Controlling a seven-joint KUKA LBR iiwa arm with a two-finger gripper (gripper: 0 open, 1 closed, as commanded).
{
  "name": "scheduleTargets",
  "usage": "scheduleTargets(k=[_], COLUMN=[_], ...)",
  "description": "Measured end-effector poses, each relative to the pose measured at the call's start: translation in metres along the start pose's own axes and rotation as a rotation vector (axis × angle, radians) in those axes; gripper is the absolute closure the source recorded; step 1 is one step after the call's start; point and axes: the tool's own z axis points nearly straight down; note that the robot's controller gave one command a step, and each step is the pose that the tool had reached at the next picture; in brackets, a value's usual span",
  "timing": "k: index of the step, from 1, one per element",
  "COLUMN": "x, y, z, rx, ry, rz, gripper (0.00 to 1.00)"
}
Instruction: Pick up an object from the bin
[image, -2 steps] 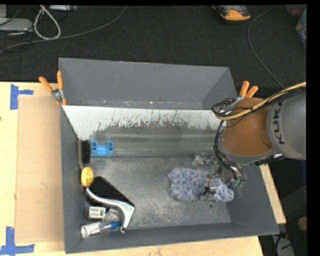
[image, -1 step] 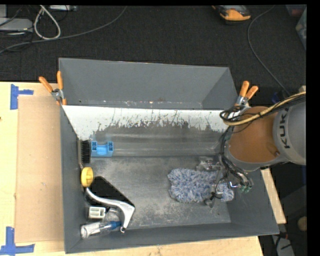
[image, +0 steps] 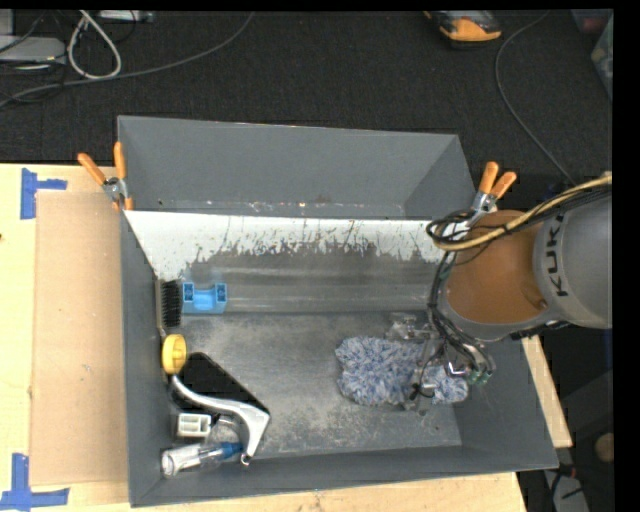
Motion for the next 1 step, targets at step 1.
scheduleTargets(k=[1], x=[0.0020], y=[-0.0109], z=[0.0002], rx=[0.001], ry=[-0.007], rz=[-0.008], gripper=[0.00])
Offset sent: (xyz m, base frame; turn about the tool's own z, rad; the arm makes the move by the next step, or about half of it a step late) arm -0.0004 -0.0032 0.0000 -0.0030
